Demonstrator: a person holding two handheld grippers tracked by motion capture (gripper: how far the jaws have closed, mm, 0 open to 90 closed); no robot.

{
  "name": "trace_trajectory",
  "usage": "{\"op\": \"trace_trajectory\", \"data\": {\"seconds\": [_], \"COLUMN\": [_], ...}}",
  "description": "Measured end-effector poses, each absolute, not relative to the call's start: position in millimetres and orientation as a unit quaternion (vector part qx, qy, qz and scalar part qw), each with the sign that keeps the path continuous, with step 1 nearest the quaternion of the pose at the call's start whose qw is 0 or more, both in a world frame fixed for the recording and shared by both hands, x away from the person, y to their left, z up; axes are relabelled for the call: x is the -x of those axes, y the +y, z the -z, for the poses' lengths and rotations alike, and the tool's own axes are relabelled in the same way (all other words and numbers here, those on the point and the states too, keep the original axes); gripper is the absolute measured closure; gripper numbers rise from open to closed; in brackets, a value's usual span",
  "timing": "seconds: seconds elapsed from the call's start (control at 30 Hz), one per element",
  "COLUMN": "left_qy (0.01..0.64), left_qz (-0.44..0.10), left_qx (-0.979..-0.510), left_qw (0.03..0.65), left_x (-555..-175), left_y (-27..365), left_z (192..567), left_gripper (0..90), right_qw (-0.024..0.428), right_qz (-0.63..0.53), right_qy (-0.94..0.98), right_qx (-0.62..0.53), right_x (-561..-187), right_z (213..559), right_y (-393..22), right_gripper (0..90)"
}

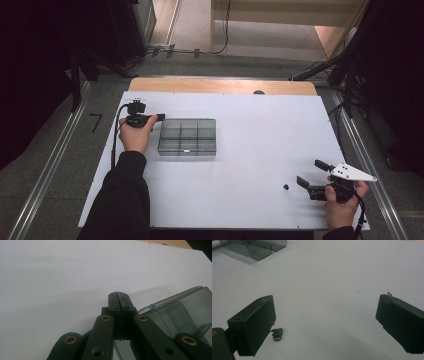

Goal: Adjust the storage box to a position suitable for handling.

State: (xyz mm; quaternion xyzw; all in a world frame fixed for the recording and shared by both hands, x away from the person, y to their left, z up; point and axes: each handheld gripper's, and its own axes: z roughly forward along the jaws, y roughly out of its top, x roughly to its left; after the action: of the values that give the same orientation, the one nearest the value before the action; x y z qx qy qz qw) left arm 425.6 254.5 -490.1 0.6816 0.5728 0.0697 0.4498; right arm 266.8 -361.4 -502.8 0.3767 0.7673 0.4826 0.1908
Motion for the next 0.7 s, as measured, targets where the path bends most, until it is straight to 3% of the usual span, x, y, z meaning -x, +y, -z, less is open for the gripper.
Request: {"op": "trace_trajectory", "data": {"seconds": [0.7], "left_qy": [0.554], "left_qz": [-0.052], "left_qx": [-0.69], "left_qw": [0.462], "left_x": [-386.3], "left_y": [251.9], "left_z": [493.3], "left_gripper": [90.0], "right_qw": [0.189], "right_qz": [-0.48], "right_qy": [0.769], "right_qx": [-0.377], "right_x": [-267.0], "right_z": [502.9], "right_y": [-360.8], "right_gripper": [1.7]}}
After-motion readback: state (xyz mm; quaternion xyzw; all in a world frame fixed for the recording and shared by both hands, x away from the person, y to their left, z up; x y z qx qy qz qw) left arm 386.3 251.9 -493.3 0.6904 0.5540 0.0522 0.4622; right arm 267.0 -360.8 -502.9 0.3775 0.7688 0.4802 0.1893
